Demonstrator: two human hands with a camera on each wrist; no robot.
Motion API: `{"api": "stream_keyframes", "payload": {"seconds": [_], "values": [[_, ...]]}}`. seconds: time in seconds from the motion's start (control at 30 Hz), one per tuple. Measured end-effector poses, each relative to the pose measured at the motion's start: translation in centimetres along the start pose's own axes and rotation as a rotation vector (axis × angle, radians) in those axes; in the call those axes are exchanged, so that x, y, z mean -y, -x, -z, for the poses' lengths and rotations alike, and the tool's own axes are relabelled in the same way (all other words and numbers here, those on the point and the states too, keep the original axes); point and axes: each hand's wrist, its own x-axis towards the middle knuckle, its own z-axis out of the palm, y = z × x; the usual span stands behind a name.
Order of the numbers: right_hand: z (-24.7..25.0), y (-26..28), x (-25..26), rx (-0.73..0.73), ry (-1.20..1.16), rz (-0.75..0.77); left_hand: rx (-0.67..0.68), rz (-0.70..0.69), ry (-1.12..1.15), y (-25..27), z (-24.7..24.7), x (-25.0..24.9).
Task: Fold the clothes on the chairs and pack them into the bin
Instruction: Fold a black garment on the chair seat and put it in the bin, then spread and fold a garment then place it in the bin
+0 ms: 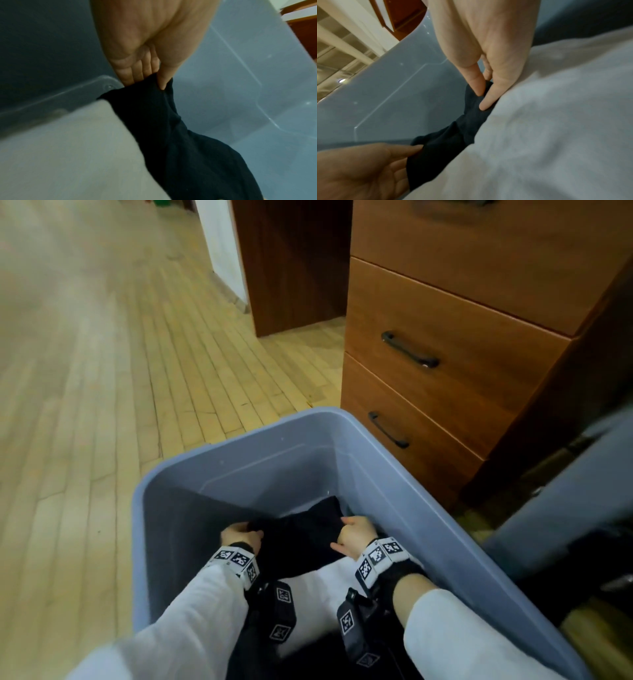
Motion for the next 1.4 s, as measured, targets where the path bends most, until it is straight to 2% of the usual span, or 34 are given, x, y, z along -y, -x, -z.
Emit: {"api": "stream_keyframes", "payload": {"seconds": [0.2, 0.27, 0.43, 0.6, 0.67, 0.83, 0.93, 1.03, 1.1, 1.17, 1.4], "values": [[0.2, 0.1, -1.0, 0.058, -0.004, 0.003, 0.082, 0.104, -0.150, -0.4, 0.0, 1.2], [0.4, 0.8, -0.6, 0.053, 0.002, 0.032, 0.062, 0.126, -0.184, -0.5, 0.3, 0.7], [2.3, 4.2, 1.9, 0.038, -0.086, 0.089, -0.068, -0.017, -0.132, 0.6, 1.3, -2.1], [4.5, 9.8, 5.6, 0.012, -0.094, 0.177, -0.044, -0.115, -0.161, 5.3, 2.2, -6.6], [5.6, 12.7, 7.2, 0.005, -0.098, 0.212, 0.008, -0.146, -0.128, 7.4, 2.1, -8.2], [9.9, 21.4, 9.9, -0.066, -0.075, 0.341, 0.073, -0.232, -0.056, 14.5, 0.7, -11.9], [12.9, 25.7, 10.5, -0.118, -0.092, 0.400, 0.227, -0.316, -0.110, 17.9, -1.9, -13.7], [17.2, 30.8, 10.1, -0.195, -0.125, 0.450, 0.392, -0.366, 0.051, 22.8, -5.8, -15.3], [19.6, 33.4, 9.8, -0.238, -0.162, 0.461, 0.429, -0.381, 0.100, 27.5, -6.7, -16.1], [22.5, 36.2, 8.8, -0.302, -0.193, 0.474, 0.523, -0.409, 0.129, 34.5, -6.5, -16.7], [33.0, 46.0, 2.7, -0.588, -0.317, 0.504, 0.827, -0.437, 0.145, 50.1, -12.8, -15.9]]}}
